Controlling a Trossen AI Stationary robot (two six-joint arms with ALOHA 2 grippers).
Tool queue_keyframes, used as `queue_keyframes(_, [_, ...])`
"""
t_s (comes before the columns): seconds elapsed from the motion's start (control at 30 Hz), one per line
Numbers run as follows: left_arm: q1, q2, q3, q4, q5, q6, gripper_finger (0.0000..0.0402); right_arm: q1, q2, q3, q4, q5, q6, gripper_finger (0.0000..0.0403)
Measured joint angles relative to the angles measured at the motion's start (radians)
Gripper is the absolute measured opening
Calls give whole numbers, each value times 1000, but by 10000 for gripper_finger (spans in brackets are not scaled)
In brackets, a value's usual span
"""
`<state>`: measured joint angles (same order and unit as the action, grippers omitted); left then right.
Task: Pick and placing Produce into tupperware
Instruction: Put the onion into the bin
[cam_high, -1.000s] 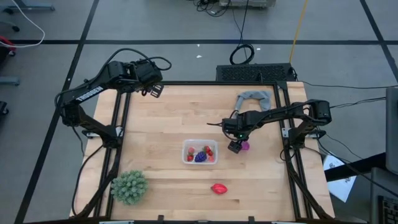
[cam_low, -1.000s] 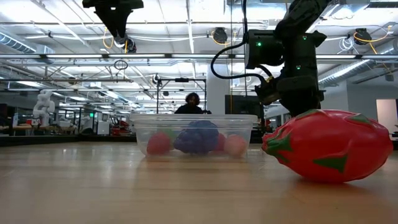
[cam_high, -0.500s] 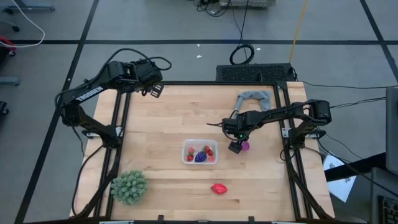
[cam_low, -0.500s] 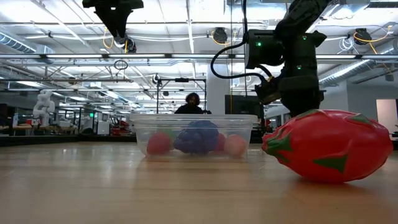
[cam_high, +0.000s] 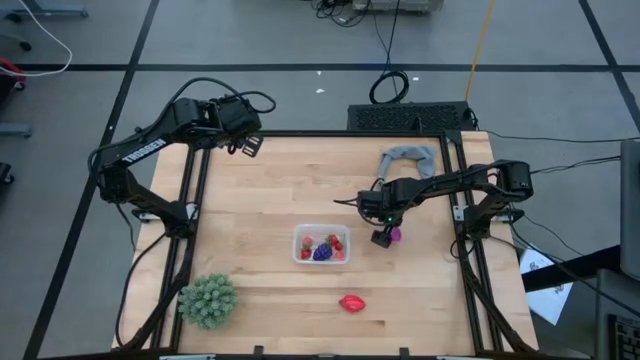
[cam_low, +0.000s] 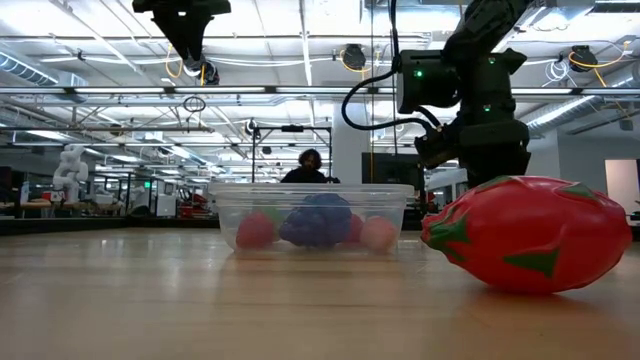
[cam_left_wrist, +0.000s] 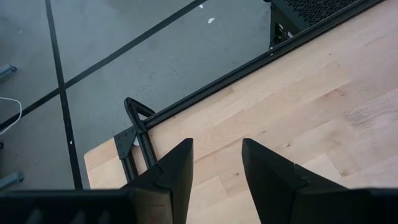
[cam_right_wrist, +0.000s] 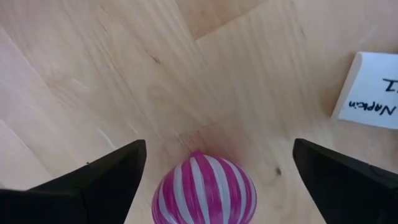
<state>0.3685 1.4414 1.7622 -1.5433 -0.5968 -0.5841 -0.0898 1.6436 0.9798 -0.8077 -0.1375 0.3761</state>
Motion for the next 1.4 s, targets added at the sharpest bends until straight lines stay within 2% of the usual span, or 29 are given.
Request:
queue_keyframes(0.9, [0,0,0,0,0,-1,143,52,0,0,-60,1,-41,394])
queue_keyframes(1.4, [0,0,0,0,0,-1,143,53,0,0,-111,3,4,393])
